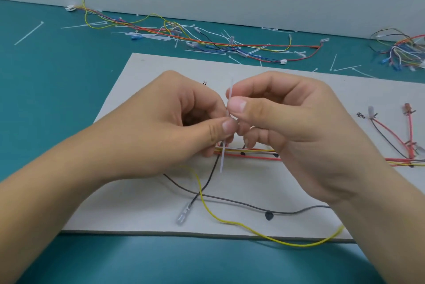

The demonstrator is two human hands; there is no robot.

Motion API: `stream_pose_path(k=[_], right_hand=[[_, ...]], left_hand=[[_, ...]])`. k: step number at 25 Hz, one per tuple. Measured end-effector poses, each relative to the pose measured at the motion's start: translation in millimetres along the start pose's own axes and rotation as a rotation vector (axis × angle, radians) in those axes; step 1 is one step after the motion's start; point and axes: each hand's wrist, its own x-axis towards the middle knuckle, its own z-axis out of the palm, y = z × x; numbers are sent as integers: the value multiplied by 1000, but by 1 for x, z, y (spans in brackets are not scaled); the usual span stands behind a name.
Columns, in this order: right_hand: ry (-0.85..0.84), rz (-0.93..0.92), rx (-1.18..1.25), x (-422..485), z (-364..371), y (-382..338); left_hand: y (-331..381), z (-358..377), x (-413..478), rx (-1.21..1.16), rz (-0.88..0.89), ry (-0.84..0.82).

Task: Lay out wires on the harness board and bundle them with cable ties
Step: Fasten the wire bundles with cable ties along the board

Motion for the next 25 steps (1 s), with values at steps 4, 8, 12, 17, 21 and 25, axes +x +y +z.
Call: stream_pose_path(k=[4,8,12,17,21,25], right_hand=[[18,34,-37,2,0,5],[34,73,-42,5,-1,7],[22,68,9,6,-4,5],[-14,64,50,6,-5,5],[-30,69,61,7,-6,6],[-39,72,54,8,-7,7]], left_hand=[[1,2,0,62,-11,-7],[1,2,1,87,-33,-6],[1,3,0,94,-41,-33],[4,2,-2,125,-10,-34],[5,2,-3,124,-8,-42],[5,2,-2,124,-7,-24]])
